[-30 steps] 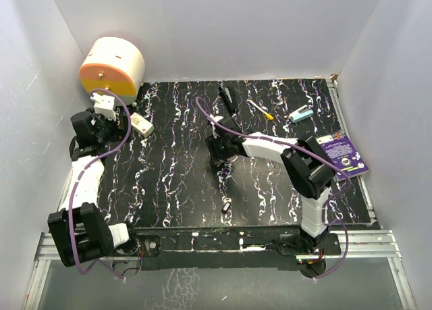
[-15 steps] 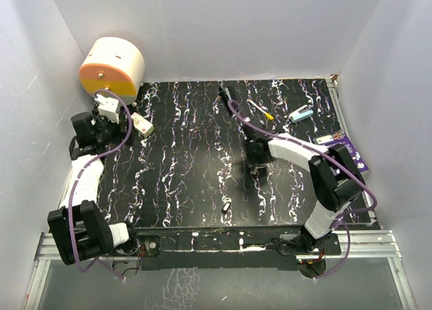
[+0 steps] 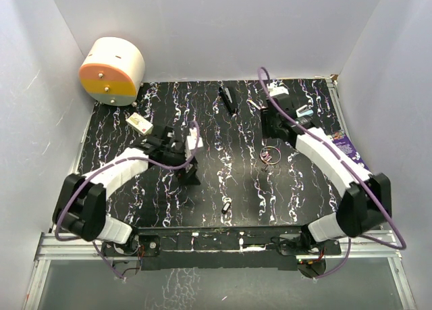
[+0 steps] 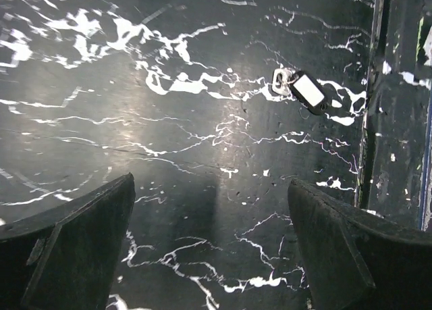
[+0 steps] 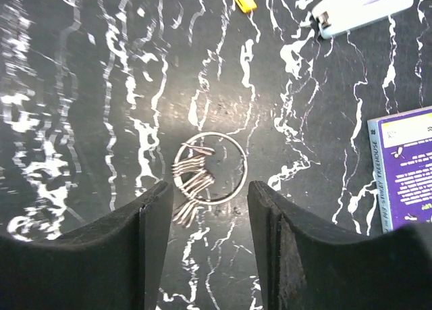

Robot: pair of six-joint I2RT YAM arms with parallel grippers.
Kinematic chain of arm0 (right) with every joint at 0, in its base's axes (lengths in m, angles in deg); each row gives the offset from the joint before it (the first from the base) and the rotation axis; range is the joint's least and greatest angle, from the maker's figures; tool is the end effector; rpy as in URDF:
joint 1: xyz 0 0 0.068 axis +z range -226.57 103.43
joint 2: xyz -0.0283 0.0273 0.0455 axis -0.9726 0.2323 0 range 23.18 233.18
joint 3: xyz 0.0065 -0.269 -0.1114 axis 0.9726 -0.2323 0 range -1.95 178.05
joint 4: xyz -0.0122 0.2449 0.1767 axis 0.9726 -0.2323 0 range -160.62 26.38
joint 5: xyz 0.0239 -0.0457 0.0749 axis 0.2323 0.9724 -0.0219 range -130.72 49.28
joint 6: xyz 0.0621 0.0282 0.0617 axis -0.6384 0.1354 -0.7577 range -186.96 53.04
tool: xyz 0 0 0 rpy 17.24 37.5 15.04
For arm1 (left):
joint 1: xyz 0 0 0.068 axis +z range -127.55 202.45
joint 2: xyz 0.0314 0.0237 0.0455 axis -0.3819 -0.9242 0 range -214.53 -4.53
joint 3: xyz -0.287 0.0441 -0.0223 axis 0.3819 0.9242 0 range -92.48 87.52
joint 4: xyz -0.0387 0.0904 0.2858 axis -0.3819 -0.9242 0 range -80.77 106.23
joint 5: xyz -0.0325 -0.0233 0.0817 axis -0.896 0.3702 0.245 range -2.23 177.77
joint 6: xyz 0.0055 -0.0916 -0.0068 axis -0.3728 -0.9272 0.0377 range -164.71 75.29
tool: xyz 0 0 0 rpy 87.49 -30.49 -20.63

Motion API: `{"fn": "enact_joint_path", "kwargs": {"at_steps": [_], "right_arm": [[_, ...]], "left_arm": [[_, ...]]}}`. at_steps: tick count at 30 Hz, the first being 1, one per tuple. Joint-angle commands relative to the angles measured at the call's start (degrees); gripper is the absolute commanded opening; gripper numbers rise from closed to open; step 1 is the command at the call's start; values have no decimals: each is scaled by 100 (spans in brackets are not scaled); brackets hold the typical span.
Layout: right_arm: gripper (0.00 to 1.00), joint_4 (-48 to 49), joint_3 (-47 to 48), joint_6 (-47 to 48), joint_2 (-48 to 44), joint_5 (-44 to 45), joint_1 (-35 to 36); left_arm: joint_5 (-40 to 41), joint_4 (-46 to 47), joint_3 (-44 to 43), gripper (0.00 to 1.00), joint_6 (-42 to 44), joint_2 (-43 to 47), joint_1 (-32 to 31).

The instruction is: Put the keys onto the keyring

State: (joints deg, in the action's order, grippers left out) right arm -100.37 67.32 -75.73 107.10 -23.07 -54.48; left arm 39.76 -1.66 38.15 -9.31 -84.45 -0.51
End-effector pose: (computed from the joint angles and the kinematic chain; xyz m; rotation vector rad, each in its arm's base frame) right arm 0.3608 0.1194 0.2607 -0.1493 2.4109 -0.1362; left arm 0.2844 -0.1873 0.2006 1.3961 1.7382 -0.8828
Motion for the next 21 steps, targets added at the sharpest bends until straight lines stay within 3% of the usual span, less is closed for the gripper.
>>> {"fn": "enact_joint_path", "kwargs": {"at_steps": [1,8,14,21], "right_arm": [[51,250,-178,-574,-757,-559,-4],[48,833,-1144,-1041,-1564,-915,6],[48,981,-1512,-1115,-1678,-1030,2],[49,1002,-1627,-1150,-1570,-1062,6]], "left_arm": [[369,256,26,92,-51,-264,-419],[1443,1073,224,92,-633,-365,-556],[1190,1118,498,92,-754,-305,-555],[1665,1216,430,91,-776,-245,-513]]}}
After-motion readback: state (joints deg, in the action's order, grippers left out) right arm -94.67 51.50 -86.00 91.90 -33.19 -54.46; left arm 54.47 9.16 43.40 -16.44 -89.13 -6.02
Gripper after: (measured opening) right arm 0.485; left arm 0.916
